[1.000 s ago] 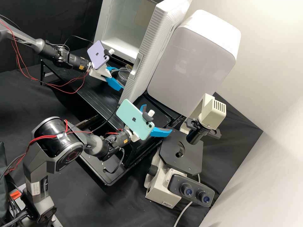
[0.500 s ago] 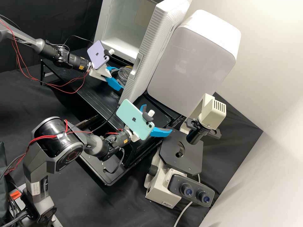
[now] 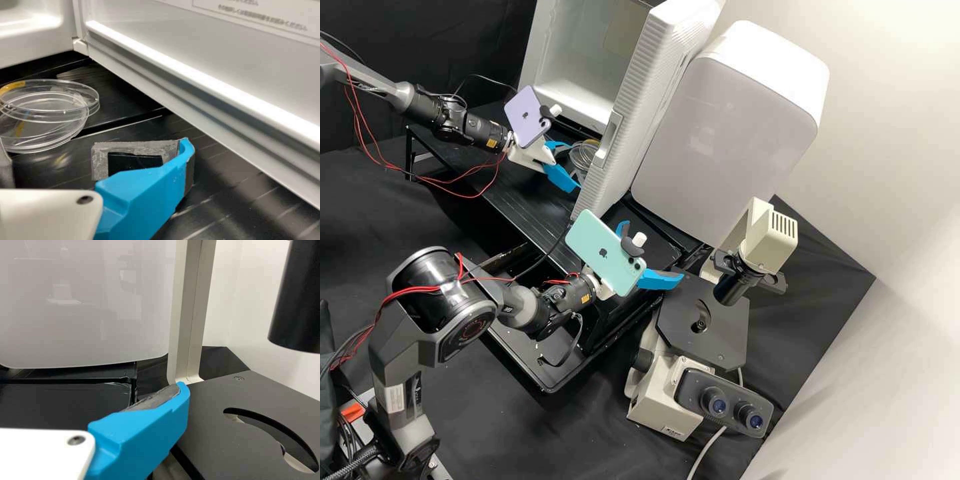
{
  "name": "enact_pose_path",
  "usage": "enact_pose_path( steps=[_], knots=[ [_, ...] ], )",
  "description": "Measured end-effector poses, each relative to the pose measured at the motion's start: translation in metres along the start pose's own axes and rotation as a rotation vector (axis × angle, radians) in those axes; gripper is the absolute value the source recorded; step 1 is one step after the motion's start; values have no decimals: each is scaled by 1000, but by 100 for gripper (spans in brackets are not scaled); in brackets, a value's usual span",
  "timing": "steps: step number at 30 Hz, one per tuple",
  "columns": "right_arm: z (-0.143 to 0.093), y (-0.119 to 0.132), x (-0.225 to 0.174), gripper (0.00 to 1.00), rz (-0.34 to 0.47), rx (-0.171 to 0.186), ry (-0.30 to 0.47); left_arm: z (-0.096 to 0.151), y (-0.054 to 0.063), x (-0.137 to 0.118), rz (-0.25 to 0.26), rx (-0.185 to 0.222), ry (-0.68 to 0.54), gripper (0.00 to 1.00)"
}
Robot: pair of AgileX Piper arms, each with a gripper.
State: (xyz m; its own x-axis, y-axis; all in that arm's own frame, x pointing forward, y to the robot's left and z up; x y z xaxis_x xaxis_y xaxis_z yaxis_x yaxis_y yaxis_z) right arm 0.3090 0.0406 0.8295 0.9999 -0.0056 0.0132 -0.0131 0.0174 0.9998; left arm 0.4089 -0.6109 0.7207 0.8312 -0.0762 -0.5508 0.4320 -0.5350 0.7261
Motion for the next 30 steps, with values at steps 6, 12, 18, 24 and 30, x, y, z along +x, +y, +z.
enact_pose_path(
  steps=[6, 12, 18, 24, 30],
  knots=[
    [0, 0, 0, 100, 0, 0, 0, -3, 6, 6, 7, -19, 50, 100],
    [0, 0, 0, 100, 0, 0, 0, -5, 18, 11, 37, -6, 92, 100],
    [0, 0, 0, 100, 0, 0, 0, -9, 23, 18, 47, -22, 124, 100],
    [0, 0, 0, 100, 0, 0, 0, -11, 19, 21, 36, 3, 131, 100],
    [0, 0, 0, 100, 0, 0, 0, -11, 19, 21, 36, 3, 131, 100]
  ],
)
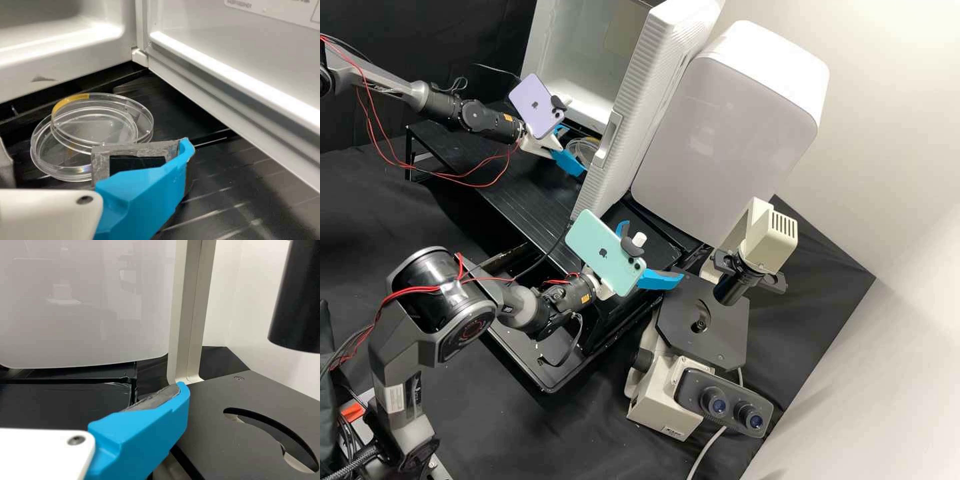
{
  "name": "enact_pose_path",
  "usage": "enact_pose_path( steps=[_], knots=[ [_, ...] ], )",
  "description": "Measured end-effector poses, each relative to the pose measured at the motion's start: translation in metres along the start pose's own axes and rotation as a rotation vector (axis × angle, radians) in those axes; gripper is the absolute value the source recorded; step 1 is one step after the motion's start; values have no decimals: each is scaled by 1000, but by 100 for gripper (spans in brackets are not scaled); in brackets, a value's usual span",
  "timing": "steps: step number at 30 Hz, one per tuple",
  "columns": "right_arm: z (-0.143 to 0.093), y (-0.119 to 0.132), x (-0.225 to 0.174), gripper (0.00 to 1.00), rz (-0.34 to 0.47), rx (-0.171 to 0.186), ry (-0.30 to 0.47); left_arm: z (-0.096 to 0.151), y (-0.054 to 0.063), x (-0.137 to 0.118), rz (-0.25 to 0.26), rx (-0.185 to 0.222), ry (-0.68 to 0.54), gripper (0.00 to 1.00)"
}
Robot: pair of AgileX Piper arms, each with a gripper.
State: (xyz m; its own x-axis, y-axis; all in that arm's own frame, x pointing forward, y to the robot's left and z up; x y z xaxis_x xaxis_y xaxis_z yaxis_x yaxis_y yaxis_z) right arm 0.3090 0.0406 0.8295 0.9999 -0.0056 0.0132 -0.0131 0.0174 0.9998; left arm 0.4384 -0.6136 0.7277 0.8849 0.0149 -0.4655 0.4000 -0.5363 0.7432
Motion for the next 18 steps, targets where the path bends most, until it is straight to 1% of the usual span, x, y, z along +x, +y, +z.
enact_pose_path(
  steps=[4, 6, 7, 9, 10, 13, 14, 15, 17, 18],
  knots=[
    [0, 0, 0, 100, 0, 0, 0, 2, -4, 2, -8, 2, -2, 100],
    [0, 0, 0, 100, 0, 0, 0, 1, -6, 4, -4, 5, 11, 100],
    [0, 0, 0, 100, 0, 0, 0, -1, -6, 5, 4, -4, 24, 100],
    [0, 0, 0, 100, 0, 0, 0, -2, -7, 5, 5, -9, 41, 100],
    [0, 0, 0, 100, 0, 0, 0, -2, -7, 7, 1, -20, 46, 100],
    [0, 0, 0, 100, 0, 0, 0, 2, -5, 8, 3, -8, 51, 100],
    [0, 0, 0, 100, 0, 0, 0, 2, -4, 9, 3, -10, 54, 100],
    [0, 0, 0, 100, 0, 0, 0, 2, -4, 9, 3, -23, 57, 100],
    [0, 0, 0, 100, 0, 0, 0, 4, -3, 12, 5, -14, 63, 100],
    [0, 0, 0, 100, 0, 0, 0, 5, -2, 15, 6, -18, 69, 100]
  ],
)
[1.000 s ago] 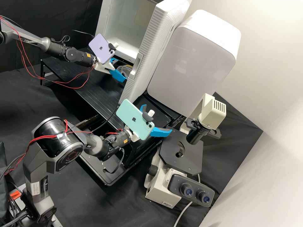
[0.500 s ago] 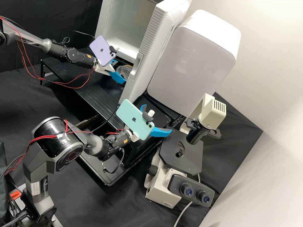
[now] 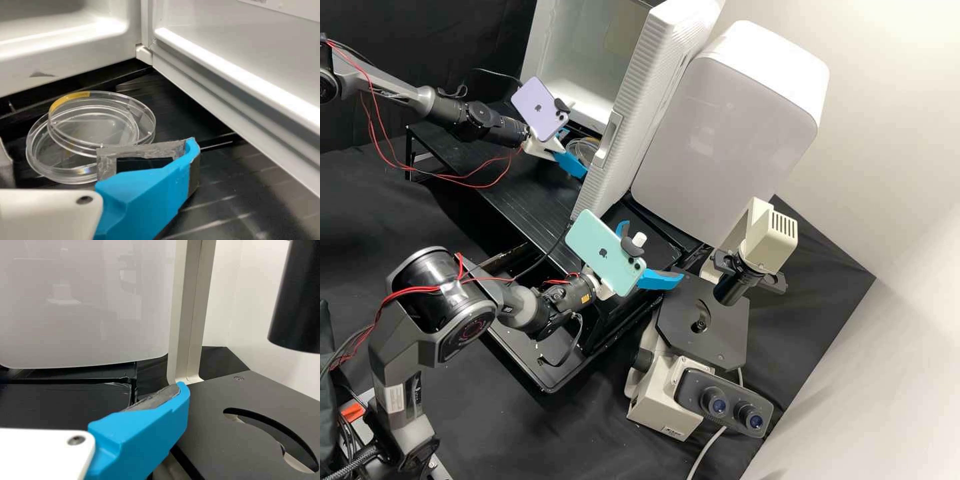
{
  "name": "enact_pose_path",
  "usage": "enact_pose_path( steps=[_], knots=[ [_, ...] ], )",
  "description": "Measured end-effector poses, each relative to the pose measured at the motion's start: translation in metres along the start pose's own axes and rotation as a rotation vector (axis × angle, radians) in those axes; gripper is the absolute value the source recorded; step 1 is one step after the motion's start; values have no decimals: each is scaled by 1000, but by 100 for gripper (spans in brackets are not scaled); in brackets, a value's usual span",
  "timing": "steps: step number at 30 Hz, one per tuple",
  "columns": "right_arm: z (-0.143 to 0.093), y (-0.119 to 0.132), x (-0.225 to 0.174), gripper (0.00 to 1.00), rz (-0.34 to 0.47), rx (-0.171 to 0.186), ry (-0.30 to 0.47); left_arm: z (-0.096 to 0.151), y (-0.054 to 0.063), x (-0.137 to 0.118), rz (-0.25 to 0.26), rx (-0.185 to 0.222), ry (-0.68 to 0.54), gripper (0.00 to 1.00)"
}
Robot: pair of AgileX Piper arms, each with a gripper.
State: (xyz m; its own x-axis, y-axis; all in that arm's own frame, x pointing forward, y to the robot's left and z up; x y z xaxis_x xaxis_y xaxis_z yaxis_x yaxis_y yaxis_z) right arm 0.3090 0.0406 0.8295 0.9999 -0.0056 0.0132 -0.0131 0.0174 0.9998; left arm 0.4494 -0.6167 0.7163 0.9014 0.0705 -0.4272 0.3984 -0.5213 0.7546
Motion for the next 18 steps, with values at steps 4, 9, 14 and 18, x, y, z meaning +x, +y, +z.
enact_pose_path(
  steps=[4, 9, 14, 18],
  knots=[
    [0, 0, 0, 100, 0, 0, 0, 3, 2, 4, 3, -12, 7, 100],
    [0, 0, 0, 100, 0, 0, 0, 7, -1, 5, 1, -4, 26, 100],
    [0, 0, 0, 100, 0, 0, 0, 10, -5, 6, 0, 2, 46, 100],
    [0, 0, 0, 100, 0, 0, 0, 10, -5, 6, 3, 3, 54, 100]
  ],
)
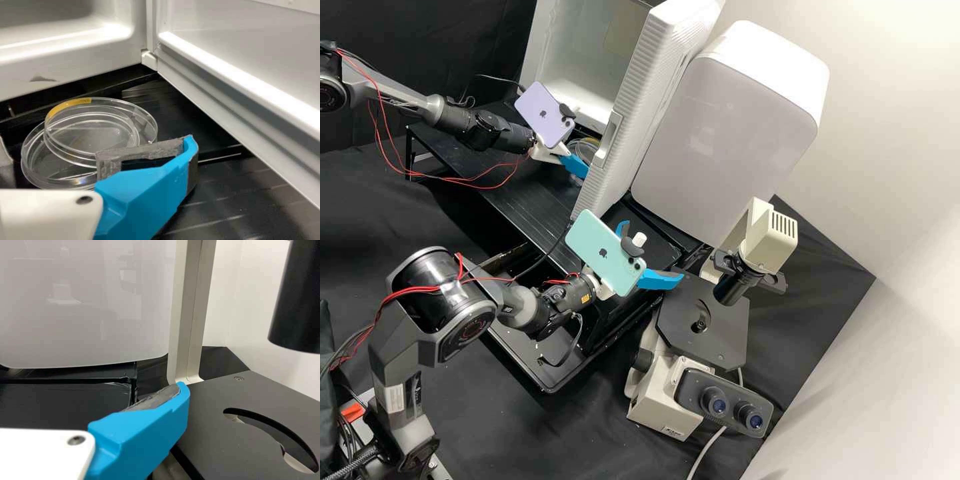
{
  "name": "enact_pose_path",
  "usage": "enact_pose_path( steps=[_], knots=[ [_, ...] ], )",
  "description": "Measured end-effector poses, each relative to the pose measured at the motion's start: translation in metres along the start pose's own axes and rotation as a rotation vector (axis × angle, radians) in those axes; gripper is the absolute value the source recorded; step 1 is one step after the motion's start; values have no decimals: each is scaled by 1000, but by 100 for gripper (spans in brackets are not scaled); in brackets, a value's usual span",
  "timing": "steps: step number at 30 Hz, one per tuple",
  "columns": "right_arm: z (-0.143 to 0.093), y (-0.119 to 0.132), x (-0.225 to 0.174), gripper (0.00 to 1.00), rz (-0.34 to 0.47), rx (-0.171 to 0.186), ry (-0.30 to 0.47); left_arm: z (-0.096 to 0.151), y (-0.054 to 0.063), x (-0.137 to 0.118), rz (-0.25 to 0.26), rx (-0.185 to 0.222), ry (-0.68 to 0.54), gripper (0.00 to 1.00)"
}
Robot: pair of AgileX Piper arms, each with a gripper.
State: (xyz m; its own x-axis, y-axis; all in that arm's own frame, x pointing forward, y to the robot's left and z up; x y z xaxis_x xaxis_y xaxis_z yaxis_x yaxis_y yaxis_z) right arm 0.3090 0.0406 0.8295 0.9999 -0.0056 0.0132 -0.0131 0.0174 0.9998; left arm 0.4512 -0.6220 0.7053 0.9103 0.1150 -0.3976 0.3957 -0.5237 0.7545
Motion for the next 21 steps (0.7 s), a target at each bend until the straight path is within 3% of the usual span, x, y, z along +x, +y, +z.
enact_pose_path(
  steps=[4, 5, 21],
  knots=[
    [0, 0, 0, 100, 0, 0, 0, 0, 0, 0, 1, -10, 0, 100],
    [0, 0, 0, 100, 0, 0, 0, 0, 1, 0, 6, -13, 0, 0],
    [0, 0, 0, 100, 0, 0, 0, -4, -6, 1, 43, -7, 6, 0]
  ],
)
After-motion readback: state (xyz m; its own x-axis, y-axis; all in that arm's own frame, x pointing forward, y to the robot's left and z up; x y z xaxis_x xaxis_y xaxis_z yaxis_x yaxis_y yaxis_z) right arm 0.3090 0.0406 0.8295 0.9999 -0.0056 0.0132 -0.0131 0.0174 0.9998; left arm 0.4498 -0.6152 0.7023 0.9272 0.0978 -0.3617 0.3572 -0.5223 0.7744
